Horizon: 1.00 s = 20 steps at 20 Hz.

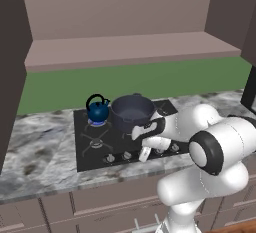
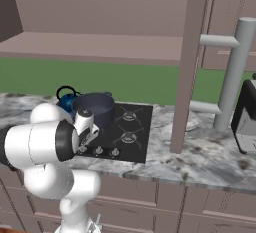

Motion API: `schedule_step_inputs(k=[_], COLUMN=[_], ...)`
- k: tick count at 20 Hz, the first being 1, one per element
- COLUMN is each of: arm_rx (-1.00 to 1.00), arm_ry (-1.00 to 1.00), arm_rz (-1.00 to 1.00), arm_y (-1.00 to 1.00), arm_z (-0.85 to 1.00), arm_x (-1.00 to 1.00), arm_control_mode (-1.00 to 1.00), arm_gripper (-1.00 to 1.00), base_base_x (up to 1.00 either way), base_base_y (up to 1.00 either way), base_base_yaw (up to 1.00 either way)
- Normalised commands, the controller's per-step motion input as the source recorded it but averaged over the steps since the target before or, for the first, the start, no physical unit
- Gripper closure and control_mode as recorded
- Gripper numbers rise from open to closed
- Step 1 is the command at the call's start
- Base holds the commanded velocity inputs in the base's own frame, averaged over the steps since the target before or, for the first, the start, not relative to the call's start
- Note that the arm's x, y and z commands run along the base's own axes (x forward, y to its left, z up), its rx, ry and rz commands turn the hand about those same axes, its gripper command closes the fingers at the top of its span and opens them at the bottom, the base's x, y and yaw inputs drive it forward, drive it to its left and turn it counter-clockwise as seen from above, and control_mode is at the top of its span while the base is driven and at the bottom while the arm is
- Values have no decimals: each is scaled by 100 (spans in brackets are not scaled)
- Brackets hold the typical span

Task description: Pick the kettle from the cabinet and place it on a stove burner. Then pick the pot from the counter and place it on another stove burner. Finally, turn both burners on.

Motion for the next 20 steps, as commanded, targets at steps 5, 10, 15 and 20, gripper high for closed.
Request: schedule_step_inputs(k=[5, 10, 15, 20], arm_rx=[-3, -2, -1, -2], arm_ry=[0, 2, 3, 3], arm_rz=[0, 0, 0, 0], arm_y=[2, 5, 6, 4], arm_z=[37, 28, 18, 19], arm_x=[0, 0, 0, -1], arm_control_mode=[-100, -100, -100, -100], arm_gripper=[-100, -100, -100, -100], base_base_x=[0, 0, 0, 0], base_base_y=[0, 0, 0, 0], base_base_yaw=[0, 0, 0, 0])
